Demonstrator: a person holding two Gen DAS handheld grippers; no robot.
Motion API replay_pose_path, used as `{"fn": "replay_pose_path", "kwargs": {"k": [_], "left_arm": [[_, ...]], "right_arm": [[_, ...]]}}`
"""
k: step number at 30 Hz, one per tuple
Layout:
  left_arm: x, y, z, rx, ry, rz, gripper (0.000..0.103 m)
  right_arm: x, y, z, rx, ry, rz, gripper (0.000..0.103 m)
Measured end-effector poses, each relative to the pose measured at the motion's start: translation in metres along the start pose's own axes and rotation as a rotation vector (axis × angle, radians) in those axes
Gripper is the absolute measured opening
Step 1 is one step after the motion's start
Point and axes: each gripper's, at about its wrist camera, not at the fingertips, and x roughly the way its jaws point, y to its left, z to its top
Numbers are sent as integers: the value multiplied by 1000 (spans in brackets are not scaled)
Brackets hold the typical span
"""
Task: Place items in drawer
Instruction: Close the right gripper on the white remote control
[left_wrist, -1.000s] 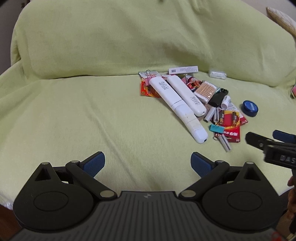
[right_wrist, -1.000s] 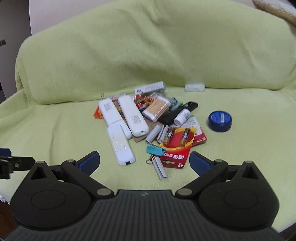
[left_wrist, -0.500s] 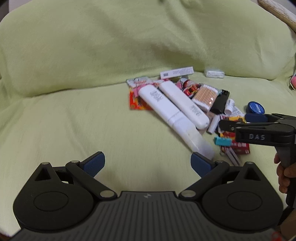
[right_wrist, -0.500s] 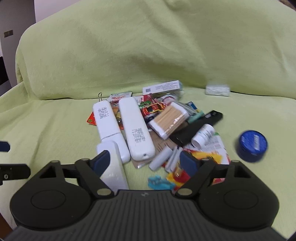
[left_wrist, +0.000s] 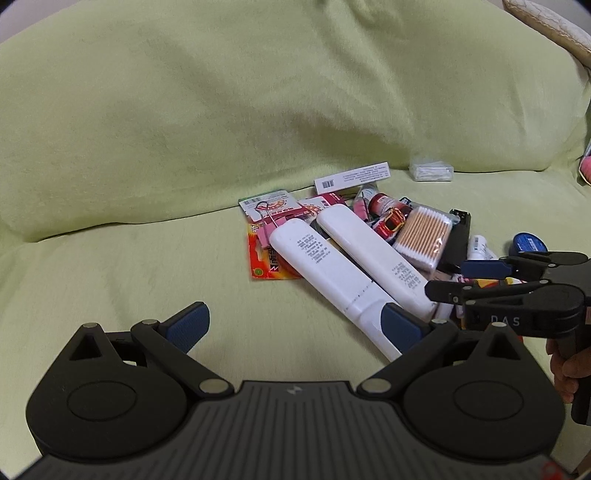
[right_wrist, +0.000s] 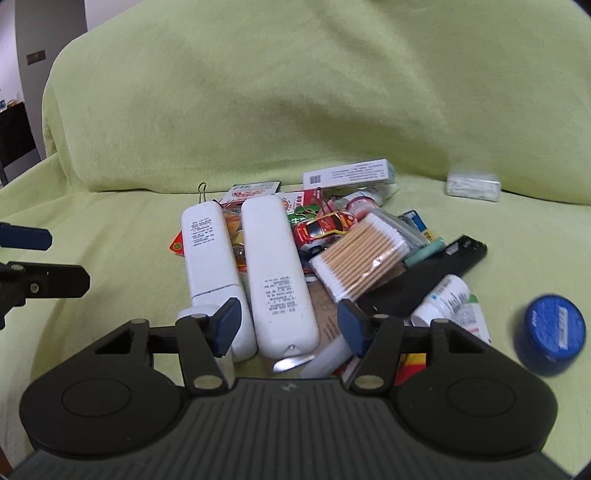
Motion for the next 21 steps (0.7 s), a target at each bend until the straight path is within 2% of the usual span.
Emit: {"fn": "replay_pose_path", "kwargs": {"k": [4,8,21], "left_arm": [[10,0,4,9,-2,8,100],[15,-1,4,13,0,6,100],[25,4,1,13,20,7,100]], "right_arm": [[17,4,9,-42,18,15,52],[35,7,16,-84,42,23,41],[69,10,24,-136,126,36,43]]}}
